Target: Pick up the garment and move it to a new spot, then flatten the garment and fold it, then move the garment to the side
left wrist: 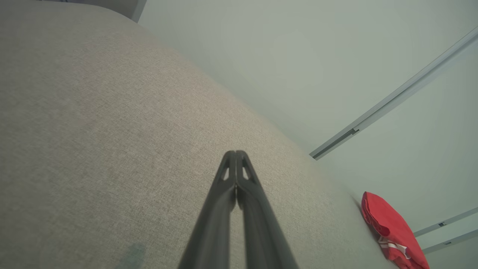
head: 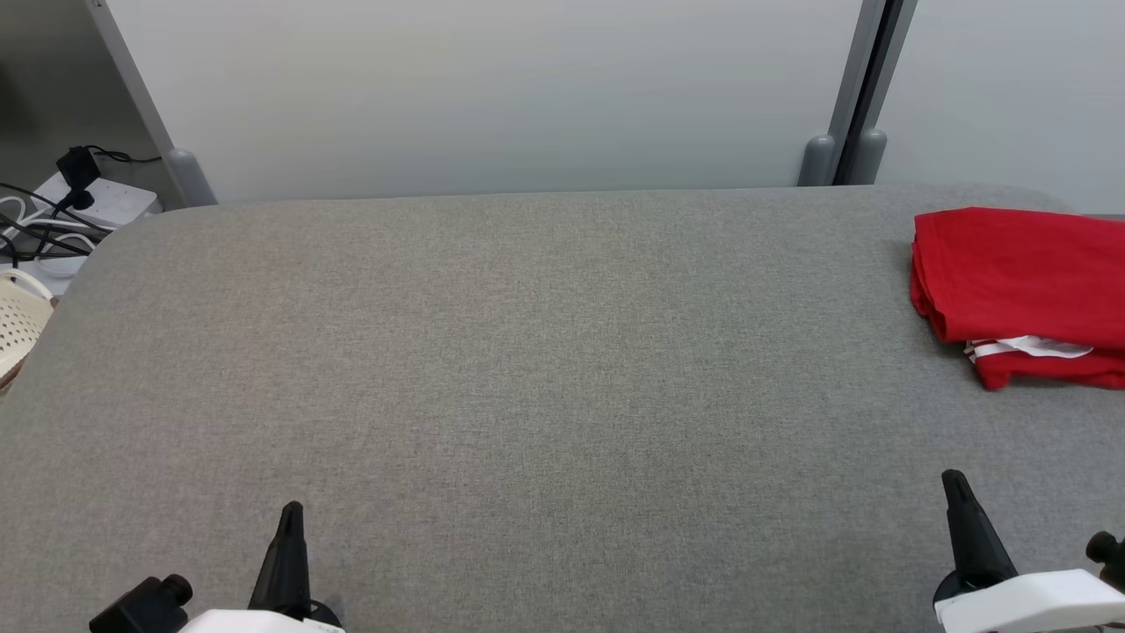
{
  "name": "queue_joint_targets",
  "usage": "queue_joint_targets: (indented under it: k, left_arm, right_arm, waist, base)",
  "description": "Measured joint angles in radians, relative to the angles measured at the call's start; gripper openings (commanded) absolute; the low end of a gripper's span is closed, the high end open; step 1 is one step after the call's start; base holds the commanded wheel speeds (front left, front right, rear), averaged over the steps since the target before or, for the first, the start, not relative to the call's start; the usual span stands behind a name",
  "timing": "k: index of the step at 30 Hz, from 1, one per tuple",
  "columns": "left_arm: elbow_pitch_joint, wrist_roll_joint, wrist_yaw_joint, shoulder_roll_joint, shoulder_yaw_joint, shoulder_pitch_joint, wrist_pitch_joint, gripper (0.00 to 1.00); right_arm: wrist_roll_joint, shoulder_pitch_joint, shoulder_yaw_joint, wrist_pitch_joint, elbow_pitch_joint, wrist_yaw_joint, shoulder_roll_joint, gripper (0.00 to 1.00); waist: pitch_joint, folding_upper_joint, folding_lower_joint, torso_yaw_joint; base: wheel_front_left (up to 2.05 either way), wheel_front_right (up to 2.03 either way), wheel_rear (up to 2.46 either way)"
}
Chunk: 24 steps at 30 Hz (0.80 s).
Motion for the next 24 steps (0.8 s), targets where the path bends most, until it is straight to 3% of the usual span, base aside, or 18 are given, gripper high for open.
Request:
queue_joint_targets:
  k: [24]
  left_arm:
    - [0.032,-0.275,-0.043,0.001,0.033,-0.046,0.07,0.0]
  right_arm:
    - [0.254,-0.03,-0.048,0.071,0.006,0.0,0.017,0.0]
  waist:
    - [0.009,0.0,0.0,0.006]
  base:
    - [0.0,0.0,0.0]
